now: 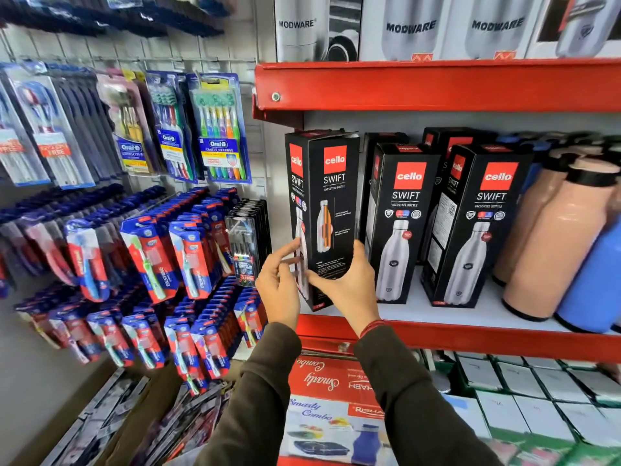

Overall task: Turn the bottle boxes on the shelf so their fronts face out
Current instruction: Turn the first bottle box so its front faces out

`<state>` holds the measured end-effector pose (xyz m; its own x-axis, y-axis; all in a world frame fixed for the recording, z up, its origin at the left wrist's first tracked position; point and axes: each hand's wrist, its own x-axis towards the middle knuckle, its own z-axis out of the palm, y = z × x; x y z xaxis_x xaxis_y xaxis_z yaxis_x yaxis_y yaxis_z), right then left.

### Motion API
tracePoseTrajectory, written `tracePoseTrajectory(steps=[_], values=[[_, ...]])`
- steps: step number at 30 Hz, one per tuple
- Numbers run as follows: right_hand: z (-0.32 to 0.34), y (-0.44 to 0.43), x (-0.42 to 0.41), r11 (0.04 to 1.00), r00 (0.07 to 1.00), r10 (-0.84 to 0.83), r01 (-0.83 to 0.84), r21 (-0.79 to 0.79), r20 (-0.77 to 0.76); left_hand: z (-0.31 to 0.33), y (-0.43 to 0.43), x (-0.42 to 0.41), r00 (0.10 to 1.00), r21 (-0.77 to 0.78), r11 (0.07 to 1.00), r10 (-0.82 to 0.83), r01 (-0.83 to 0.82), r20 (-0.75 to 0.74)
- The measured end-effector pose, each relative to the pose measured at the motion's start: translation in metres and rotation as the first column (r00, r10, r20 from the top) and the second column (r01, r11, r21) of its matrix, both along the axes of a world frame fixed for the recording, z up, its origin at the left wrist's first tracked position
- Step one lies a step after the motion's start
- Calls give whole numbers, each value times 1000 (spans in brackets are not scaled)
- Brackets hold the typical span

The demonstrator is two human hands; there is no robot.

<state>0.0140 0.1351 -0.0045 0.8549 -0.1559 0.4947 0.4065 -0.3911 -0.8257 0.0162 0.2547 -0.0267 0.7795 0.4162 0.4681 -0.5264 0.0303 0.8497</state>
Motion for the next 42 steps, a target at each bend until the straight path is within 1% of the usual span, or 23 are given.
tracePoseTrajectory(steps=[2, 3, 4, 5, 7, 9, 12, 14, 17, 21, 25, 30, 36, 39, 42], values=[[-1, -2, 0, 1000, 1000, 27, -27, 15, 0, 1, 6, 10, 998, 156, 987, -16, 25, -59], [0, -3, 0, 999, 999, 51, -51, 13, 0, 4, 10, 17, 991, 225, 971, -53, 80, -123], [0, -4, 1, 997, 997, 76, -76, 5, 0, 9, 14, 21, 975, 243, 957, -114, 159, -189], [0, -6, 3, 995, 995, 97, -97, -9, -3, 12, 18, 26, 948, 205, 943, -210, 261, -239], [0, -9, 6, 992, 993, 114, -115, -47, -17, 16, 26, 28, 893, 141, 908, -343, 394, -290], [0, -10, 7, 987, 990, 135, -138, -85, -48, 18, 30, 22, 880, 160, 892, -361, 422, -308], [-1, -12, 5, 972, 980, 178, -189, -139, -88, 15, 29, 16, 892, 165, 902, -342, 400, -294], [-2, -13, 6, 963, 977, 199, -210, -170, -82, 8, 28, 15, 910, 182, 910, -320, 373, -266], [-4, -13, 10, 961, 981, 186, -194, -199, -54, 1, 24, 15, 942, 226, 924, -263, 308, -211], [-7, -14, 14, 974, 989, 141, -145, -172, -34, 0, 16, 17, 967, 290, 932, -169, 219, -189], [-9, -17, 17, 983, 992, 119, -122, -137, -31, -3, 11, 25, 974, 320, 928, -136, 189, -180], [-14, -18, 24, 980, 994, 93, -102, -173, -60, -8, 6, 28, 973, 333, 930, -85, 154, -213], [-20, -18, 28, 982, 994, 64, -79, -174, -92, -10, 2, 30, 971, 355, 922, -80, 158, -224], [-22, -18, 27, 981, 994, 67, -80, -176, -81, -8, 2, 29, 967, 335, 927, -93, 172, -238], [-23, -15, 27, 986, 994, 70, -82, -148, -86, -7, 2, 28, 958, 282, 937, -135, 206, -253]])
